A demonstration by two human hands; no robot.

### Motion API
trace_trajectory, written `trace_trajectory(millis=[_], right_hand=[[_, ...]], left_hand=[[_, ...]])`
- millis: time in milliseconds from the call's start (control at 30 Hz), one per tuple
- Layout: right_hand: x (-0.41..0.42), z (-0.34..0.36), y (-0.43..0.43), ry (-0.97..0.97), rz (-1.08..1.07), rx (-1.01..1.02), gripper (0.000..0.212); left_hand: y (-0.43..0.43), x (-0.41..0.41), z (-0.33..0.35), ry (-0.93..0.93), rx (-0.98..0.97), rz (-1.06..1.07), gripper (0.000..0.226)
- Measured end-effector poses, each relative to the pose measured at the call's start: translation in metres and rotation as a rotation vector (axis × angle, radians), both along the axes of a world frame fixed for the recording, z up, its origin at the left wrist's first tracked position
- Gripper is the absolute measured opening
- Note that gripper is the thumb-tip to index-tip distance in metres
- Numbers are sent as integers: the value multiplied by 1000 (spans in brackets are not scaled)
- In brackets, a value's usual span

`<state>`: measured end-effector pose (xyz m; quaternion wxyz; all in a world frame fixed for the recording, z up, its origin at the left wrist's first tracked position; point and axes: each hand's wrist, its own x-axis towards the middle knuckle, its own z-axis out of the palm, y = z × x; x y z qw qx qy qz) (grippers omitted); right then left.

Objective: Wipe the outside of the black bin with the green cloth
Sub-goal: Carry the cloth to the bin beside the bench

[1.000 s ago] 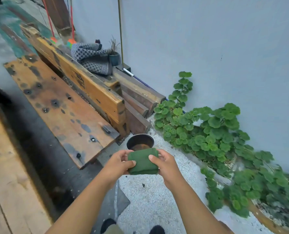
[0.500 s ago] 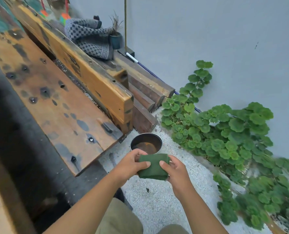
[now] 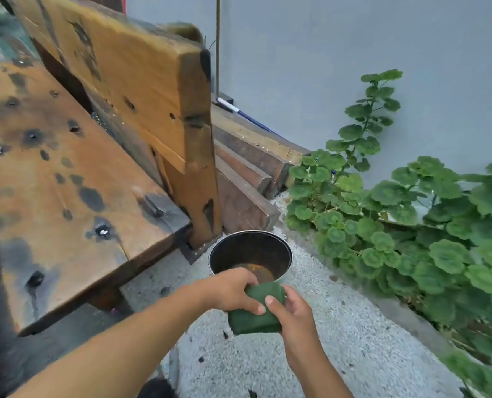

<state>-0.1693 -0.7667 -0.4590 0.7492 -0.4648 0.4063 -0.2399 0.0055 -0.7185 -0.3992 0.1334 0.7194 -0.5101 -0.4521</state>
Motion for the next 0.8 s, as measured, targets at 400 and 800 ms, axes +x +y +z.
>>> trace_trajectory(millis=[400, 800], right_hand=[[2, -89, 16, -419, -296, 634, 57], [23, -112, 4, -408, -351, 822, 46]], left_hand=[[-28, -28, -68, 58, -90, 90, 22], [-47, -24, -102, -569, -171, -280, 38]])
